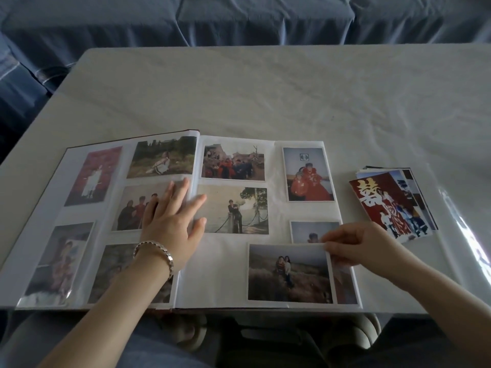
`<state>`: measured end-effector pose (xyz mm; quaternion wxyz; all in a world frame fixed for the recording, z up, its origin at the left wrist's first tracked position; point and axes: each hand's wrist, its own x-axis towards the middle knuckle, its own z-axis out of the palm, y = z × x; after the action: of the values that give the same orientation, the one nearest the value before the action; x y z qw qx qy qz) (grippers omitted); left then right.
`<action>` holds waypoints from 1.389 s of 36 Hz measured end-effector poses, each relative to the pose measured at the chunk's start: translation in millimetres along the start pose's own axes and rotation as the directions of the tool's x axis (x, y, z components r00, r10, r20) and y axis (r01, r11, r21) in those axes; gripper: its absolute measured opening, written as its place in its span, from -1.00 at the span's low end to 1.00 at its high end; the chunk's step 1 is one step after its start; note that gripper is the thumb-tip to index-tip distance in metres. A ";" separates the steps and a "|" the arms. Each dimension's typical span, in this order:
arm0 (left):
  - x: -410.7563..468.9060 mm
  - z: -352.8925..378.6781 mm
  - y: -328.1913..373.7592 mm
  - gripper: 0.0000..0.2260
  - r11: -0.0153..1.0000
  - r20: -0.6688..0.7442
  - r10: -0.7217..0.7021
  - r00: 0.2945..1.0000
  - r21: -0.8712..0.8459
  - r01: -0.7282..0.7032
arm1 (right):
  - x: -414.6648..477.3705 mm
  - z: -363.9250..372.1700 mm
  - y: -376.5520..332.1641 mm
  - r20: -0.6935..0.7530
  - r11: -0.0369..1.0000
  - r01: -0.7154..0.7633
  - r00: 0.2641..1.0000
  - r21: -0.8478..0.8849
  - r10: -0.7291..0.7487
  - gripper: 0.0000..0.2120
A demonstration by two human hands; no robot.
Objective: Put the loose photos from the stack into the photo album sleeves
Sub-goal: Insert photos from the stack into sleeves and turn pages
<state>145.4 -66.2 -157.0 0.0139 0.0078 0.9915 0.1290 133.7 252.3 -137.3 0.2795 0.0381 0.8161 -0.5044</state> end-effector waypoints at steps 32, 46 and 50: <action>1.9 -0.5 3.3 -0.59 0.999 0.026 -0.049 0.998 0.012 0.049 | 2.3 62.0 -22.8 -0.085 0.990 -0.056 0.994 0.127 0.067 -0.84; 2.1 -1.2 4.9 -0.59 0.999 0.037 -0.042 0.998 0.010 0.042 | -9.8 66.4 -27.9 0.006 0.965 -0.158 0.987 0.208 0.160 -0.85; 1.9 -1.8 5.3 -0.59 0.999 0.041 -0.045 0.998 0.014 0.044 | -7.1 70.9 -31.1 0.056 0.949 -0.200 0.980 0.242 0.193 -0.88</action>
<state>143.5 -61.5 -153.9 0.0372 -0.0114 0.9918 0.1217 158.6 178.8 -132.5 0.3344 0.1454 0.7349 -0.5719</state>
